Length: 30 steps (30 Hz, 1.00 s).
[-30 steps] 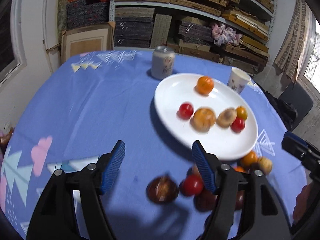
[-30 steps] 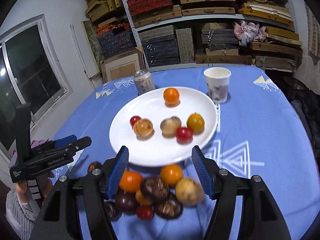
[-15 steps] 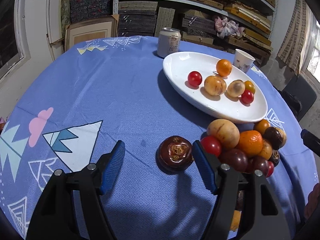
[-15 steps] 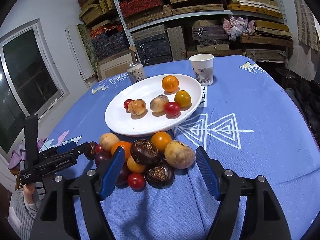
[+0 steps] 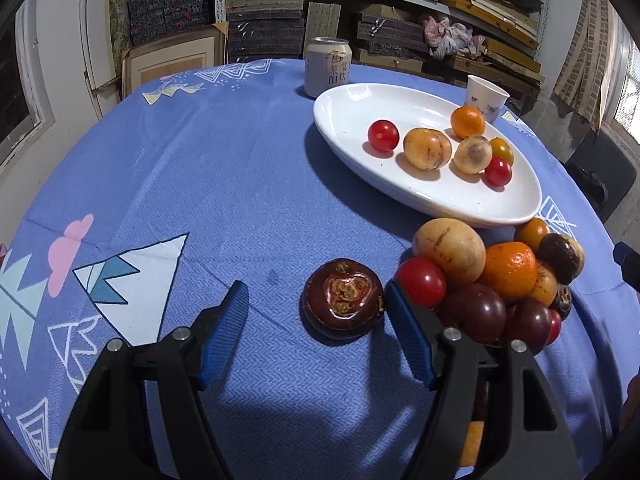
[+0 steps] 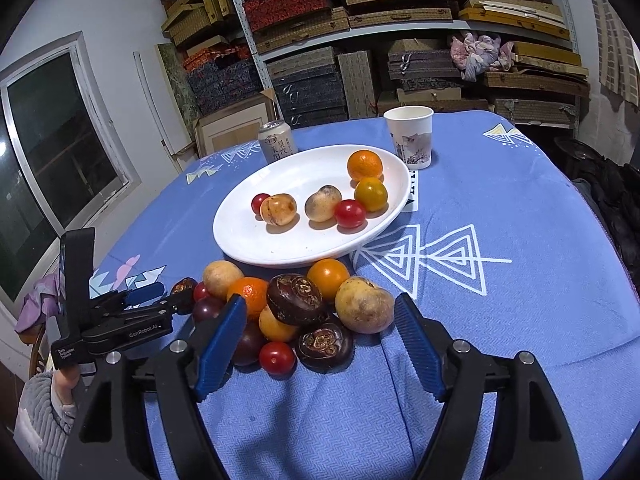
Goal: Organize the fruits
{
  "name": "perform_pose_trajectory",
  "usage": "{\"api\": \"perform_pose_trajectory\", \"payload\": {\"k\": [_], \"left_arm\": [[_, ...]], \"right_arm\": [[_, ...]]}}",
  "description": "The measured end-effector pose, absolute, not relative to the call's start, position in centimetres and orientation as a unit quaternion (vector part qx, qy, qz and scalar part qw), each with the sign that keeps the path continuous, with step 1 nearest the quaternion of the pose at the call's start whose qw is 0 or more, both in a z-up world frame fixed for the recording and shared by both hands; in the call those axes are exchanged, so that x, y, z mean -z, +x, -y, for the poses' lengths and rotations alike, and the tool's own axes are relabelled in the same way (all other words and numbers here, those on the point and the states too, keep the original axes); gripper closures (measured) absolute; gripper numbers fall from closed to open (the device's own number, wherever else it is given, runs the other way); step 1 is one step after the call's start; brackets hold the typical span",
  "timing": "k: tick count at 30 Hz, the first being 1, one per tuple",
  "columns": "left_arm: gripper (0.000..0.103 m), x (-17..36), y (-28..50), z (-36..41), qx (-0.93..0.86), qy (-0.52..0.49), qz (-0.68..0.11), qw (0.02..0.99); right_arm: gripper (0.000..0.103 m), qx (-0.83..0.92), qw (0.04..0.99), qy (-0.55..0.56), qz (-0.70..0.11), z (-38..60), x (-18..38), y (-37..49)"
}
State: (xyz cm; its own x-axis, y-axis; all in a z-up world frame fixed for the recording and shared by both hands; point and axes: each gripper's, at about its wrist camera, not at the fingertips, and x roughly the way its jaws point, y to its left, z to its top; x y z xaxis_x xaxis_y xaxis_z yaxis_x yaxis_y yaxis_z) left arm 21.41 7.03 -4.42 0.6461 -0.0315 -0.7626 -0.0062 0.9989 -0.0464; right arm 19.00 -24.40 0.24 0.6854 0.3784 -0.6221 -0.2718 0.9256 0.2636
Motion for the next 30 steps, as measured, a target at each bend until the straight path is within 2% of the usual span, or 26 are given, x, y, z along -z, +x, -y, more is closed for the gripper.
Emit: {"api": "perform_pose_trajectory", "payload": {"k": [11,13,15,20,30], "left_arm": [[0.033,5.0,22.2,-6.9,0.002,-0.02,-0.438,0.899],[0.028,5.1,22.4,-6.9,-0.007,-0.017,-0.44,0.898],[0.019,5.2,22.6,-7.3,-0.025,-0.021,-0.443,0.896],[0.019,5.1,22.7,-9.2,-0.061,-0.051,-0.44,0.894],[0.019,5.0,21.9,-9.3,-0.077,-0.039,-0.434,0.897]], "right_arm": [[0.025,-0.174,0.913,0.067,-0.364,23.9,0.3,19.1],[0.025,-0.173,0.912,0.066,-0.365,23.9,0.4,19.2],[0.025,-0.173,0.912,0.065,-0.367,23.8,0.5,19.2],[0.019,-0.171,0.911,0.06,-0.369,23.6,0.6,19.3],[0.018,-0.171,0.911,0.061,-0.371,23.6,0.7,19.3]]}}
